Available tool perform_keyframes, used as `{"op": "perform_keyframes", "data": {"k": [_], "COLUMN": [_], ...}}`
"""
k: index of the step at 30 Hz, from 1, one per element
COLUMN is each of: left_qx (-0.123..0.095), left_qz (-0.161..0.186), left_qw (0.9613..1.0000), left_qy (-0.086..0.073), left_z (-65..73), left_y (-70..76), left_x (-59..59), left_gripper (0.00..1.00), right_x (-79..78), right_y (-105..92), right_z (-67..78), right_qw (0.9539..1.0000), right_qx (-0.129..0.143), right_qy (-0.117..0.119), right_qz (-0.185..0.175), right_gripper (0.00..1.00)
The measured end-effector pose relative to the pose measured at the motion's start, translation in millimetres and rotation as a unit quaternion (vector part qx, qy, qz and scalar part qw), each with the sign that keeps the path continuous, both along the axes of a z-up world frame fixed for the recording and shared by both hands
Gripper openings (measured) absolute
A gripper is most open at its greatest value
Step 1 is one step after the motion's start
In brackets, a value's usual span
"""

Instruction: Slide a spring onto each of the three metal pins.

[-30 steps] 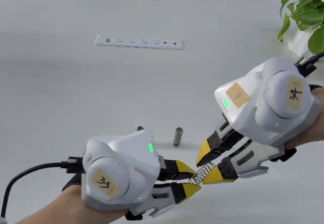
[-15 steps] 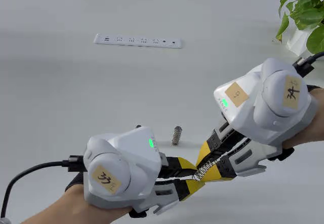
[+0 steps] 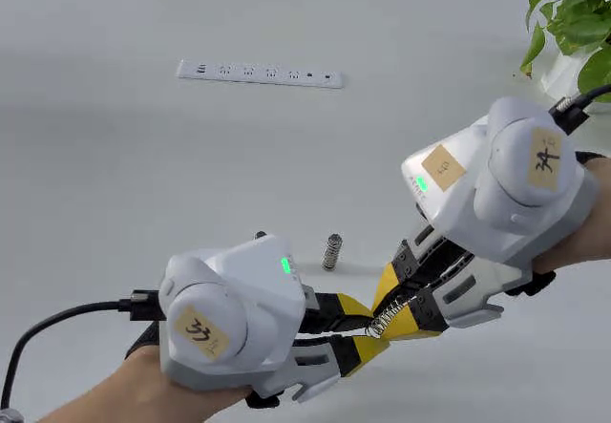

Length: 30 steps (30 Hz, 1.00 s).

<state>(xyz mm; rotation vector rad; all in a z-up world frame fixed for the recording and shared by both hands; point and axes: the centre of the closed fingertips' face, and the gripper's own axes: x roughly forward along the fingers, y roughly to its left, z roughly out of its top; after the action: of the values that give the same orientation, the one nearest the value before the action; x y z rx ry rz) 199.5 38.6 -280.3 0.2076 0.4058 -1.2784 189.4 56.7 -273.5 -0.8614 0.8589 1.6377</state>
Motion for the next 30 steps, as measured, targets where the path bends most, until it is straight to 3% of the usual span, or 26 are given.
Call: {"op": "perform_keyframes", "data": {"k": [7,12,20,23,30], "left_qx": [-0.004,-0.003,0.008,0.008,0.007], "left_qz": [0.016,0.039,0.083,0.104,0.156], "left_qw": [0.9999,0.9992,0.9964,0.9945,0.9877], "left_qy": [0.005,0.005,0.014,0.010,0.016], "left_z": [0.4,-3.0,-11.9,-13.9,-18.0], "left_y": [4.3,15.0,41.3,52.6,79.4], "left_x": [2.8,7.5,15.4,18.4,27.0], "left_gripper": [0.08,0.14,0.35,0.44,0.58], "right_x": [2.1,4.3,15.8,20.2,27.9], "right_y": [2.0,0.5,-5.4,-6.8,-13.5], "right_z": [2.2,2.6,1.1,2.0,-0.1], "right_qw": [0.9999,0.9999,0.9996,0.9994,0.9993], "right_qx": [0.006,0.005,0.004,0.006,-0.002], "right_qy": [-0.007,-0.012,-0.028,-0.033,-0.036], "right_qz": [0.005,0.006,-0.004,-0.008,-0.013], "right_gripper": [0.08,0.08,0.08,0.08,0.08]}}
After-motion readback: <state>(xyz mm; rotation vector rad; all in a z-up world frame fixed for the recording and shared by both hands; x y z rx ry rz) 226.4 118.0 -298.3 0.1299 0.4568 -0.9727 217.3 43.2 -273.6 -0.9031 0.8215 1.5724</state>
